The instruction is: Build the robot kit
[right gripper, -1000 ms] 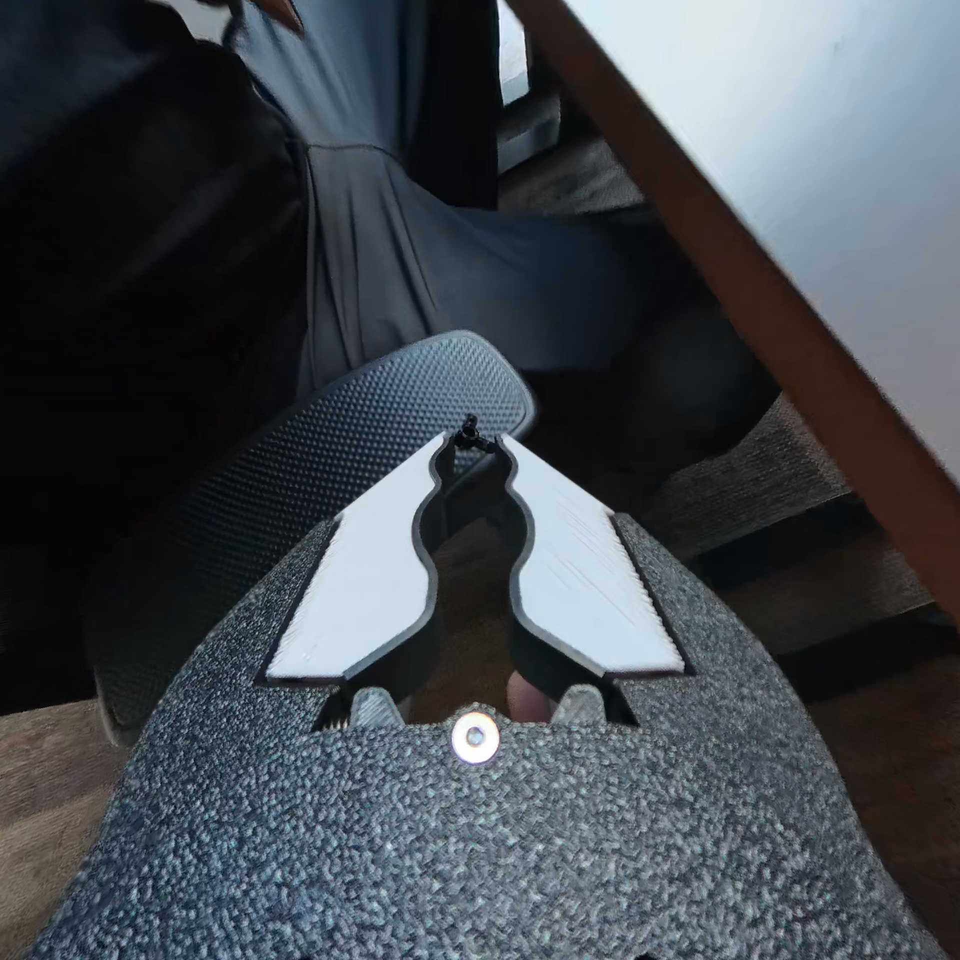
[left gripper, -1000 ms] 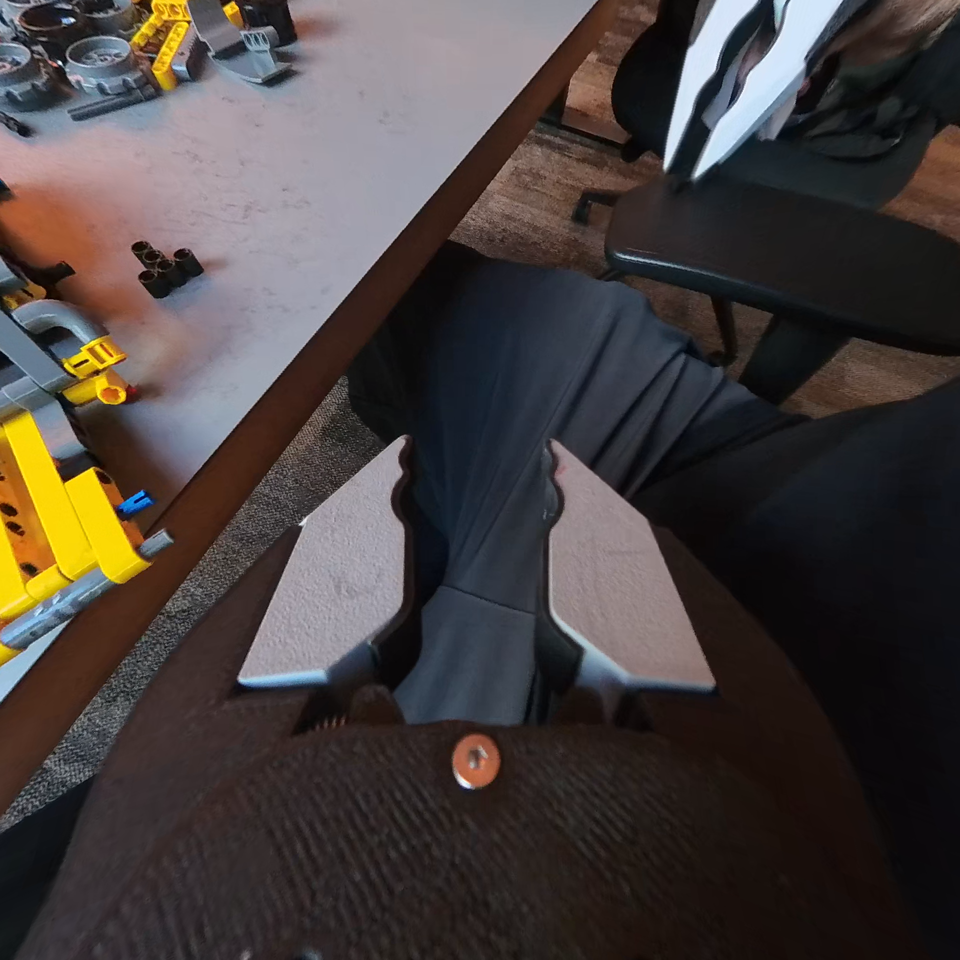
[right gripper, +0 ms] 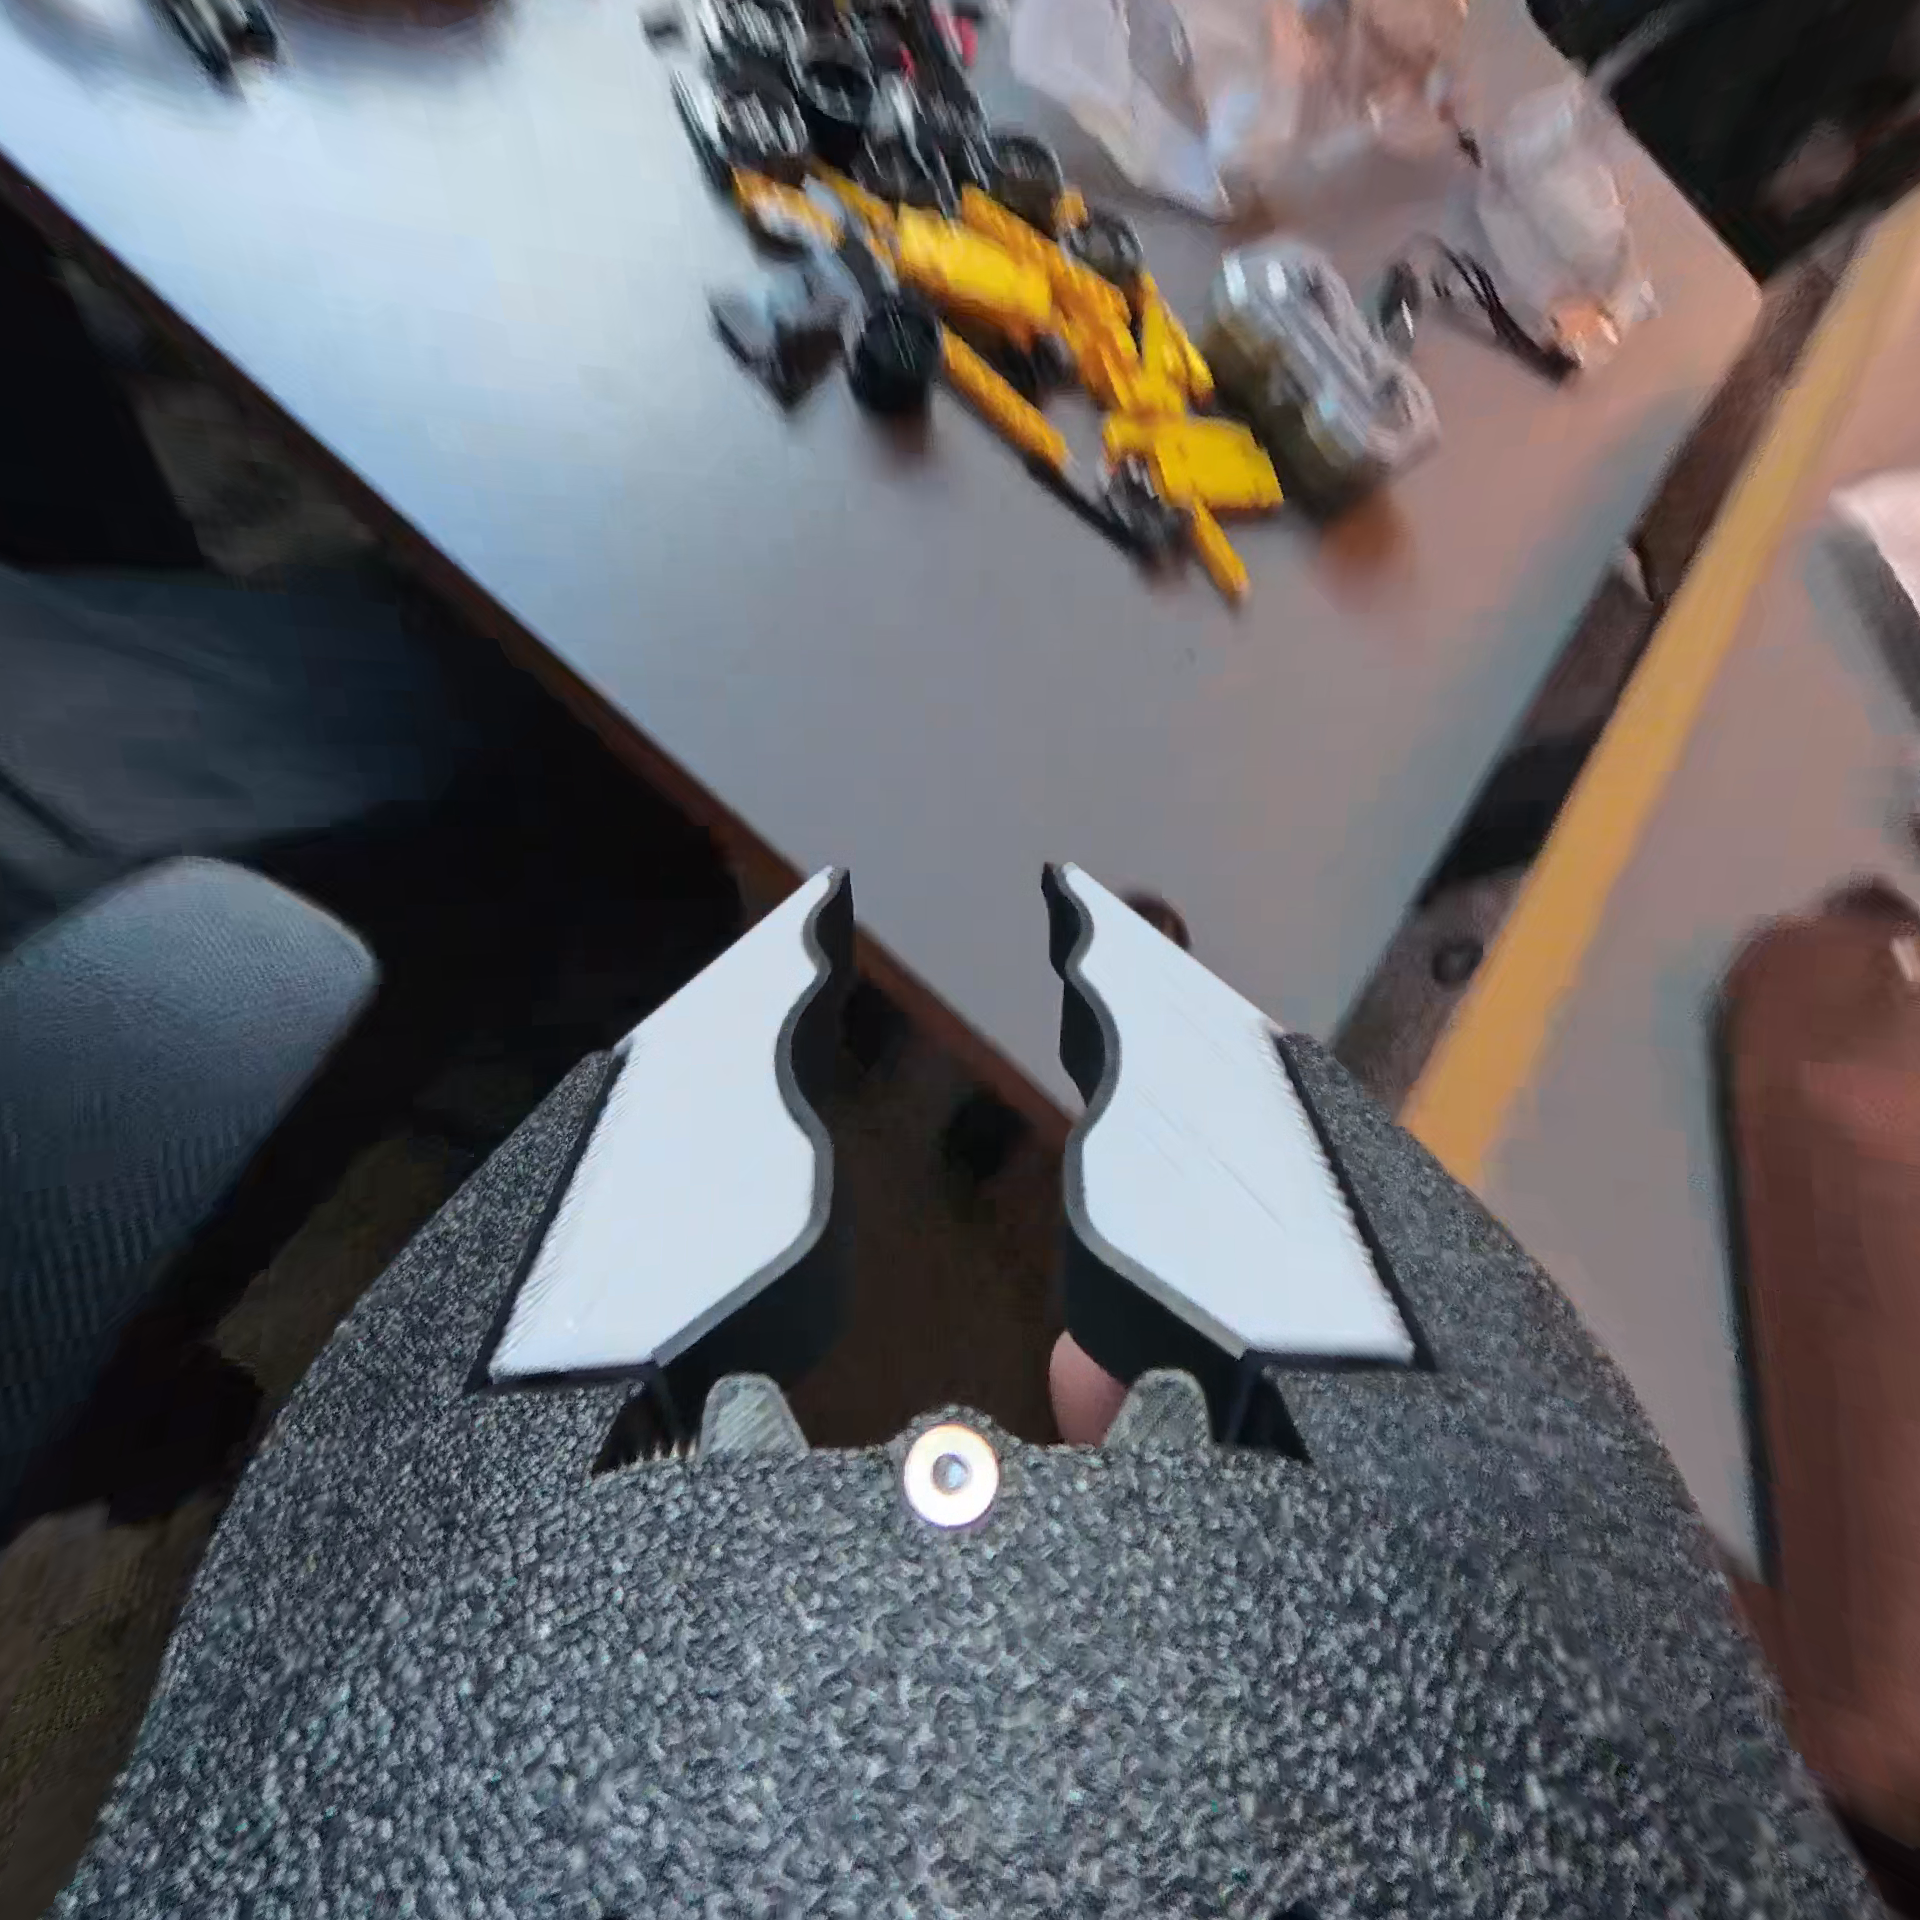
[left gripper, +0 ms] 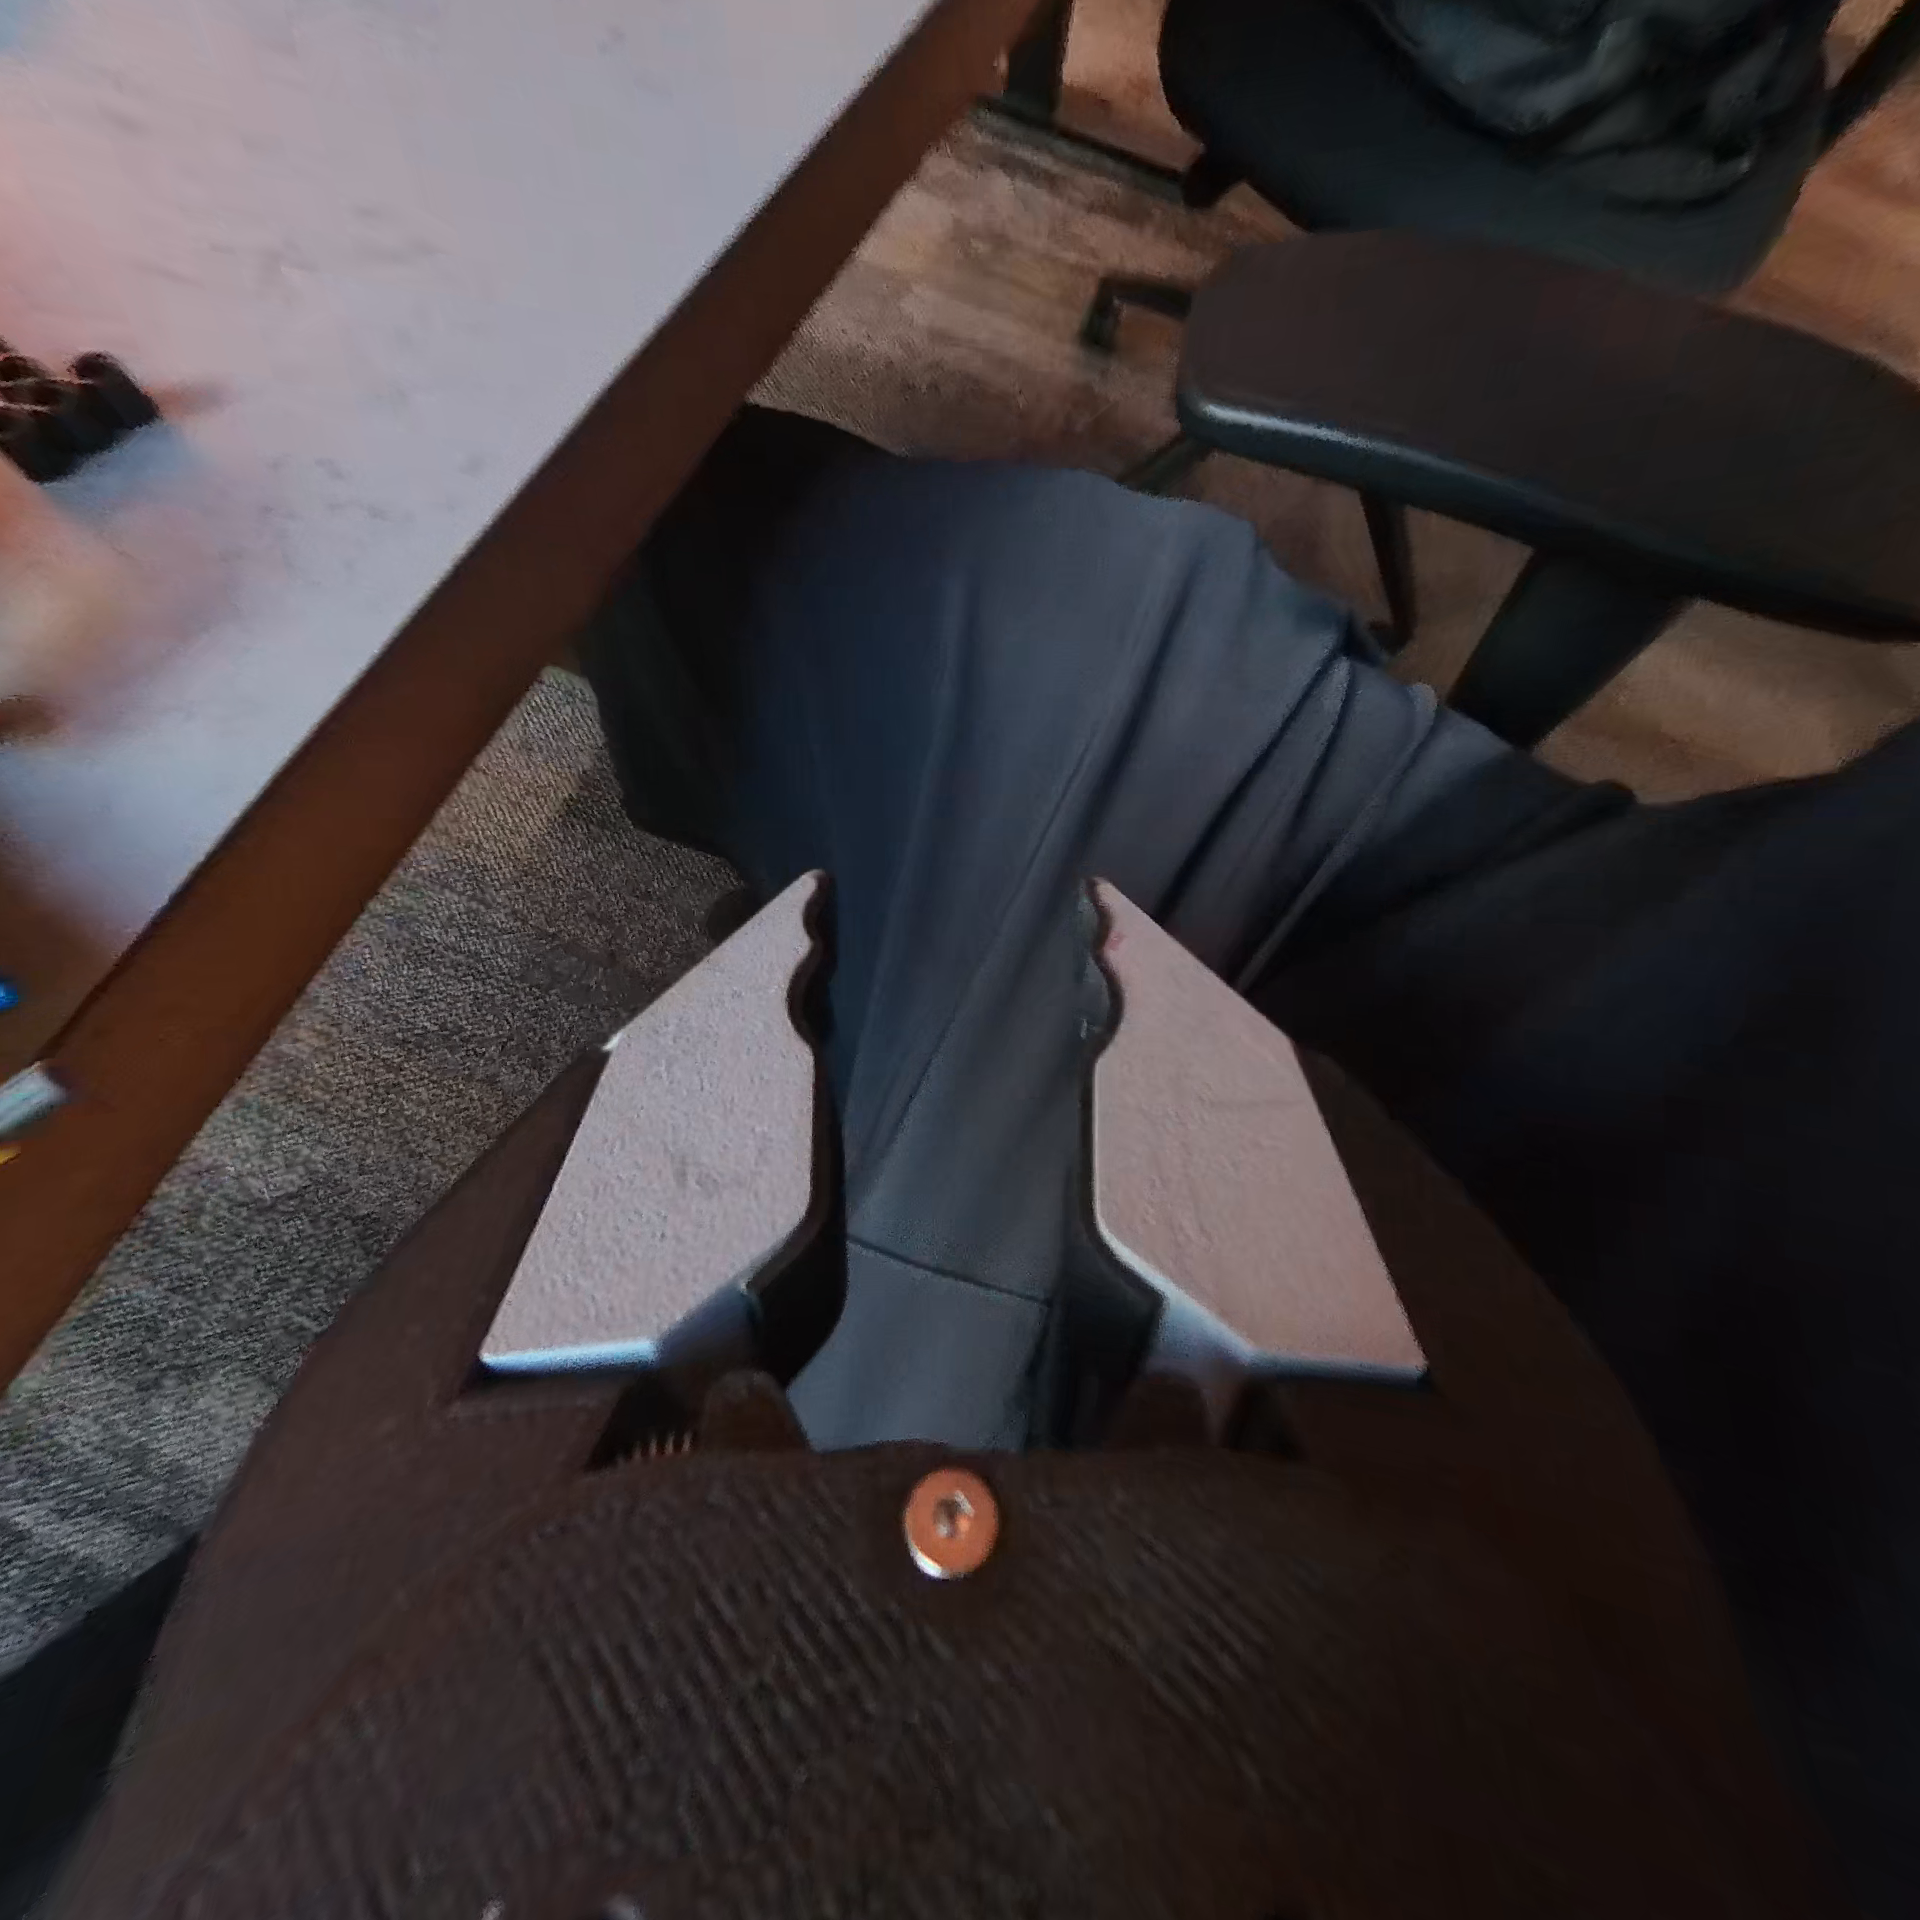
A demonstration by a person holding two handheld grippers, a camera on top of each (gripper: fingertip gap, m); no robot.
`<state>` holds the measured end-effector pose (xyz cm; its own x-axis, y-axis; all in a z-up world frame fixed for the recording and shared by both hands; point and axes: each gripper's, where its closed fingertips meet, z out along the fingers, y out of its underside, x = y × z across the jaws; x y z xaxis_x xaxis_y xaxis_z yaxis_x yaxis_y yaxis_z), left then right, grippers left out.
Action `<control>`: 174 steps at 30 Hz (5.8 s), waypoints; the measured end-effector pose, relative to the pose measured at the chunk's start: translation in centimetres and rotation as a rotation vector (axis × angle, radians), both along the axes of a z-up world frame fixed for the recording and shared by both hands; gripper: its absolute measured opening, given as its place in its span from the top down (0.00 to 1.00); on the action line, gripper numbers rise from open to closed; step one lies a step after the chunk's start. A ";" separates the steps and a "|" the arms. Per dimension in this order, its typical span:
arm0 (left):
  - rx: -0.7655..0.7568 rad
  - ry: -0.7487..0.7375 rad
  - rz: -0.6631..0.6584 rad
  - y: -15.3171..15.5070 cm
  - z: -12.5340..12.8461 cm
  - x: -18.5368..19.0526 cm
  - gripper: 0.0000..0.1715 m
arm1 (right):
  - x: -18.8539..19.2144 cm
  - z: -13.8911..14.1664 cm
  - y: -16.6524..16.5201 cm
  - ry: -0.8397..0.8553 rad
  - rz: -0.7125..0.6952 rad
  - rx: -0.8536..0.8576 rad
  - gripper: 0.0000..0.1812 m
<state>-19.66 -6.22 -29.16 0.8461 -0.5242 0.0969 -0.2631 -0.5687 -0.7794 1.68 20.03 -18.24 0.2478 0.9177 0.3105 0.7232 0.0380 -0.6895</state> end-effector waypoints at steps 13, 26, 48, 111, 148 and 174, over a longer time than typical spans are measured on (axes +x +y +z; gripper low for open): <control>-0.048 0.161 -0.323 -1.6 -1.4 10.0 0.77 | 28.3 -11.8 -11.4 0.040 -0.503 -0.126 0.78; -0.091 0.225 -0.587 -7.0 -3.7 18.5 0.80 | 41.8 -32.7 -37.4 0.088 -0.975 -0.422 0.75; -0.077 0.224 -0.693 -8.0 -4.8 21.3 0.81 | 44.1 -27.9 -43.7 0.039 -1.090 -0.358 0.74; 0.111 0.199 0.955 -41.2 2.4 -14.7 0.82 | -49.5 -23.0 -64.7 -0.215 0.929 -0.297 0.73; -0.226 0.089 0.294 -34.2 -8.2 -0.9 0.77 | -5.2 -9.6 -48.2 0.373 0.005 -0.142 0.66; -0.344 -0.075 -0.190 -7.1 -17.4 17.1 1.00 | 28.5 -23.6 -31.3 0.087 -1.346 -0.279 0.83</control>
<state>-2.54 -13.30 -46.57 0.7212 -0.5967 0.3519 -0.3386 -0.7467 -0.5725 30.16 -11.31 -41.84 0.9954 -0.0148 0.0951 0.0457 -0.7966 -0.6028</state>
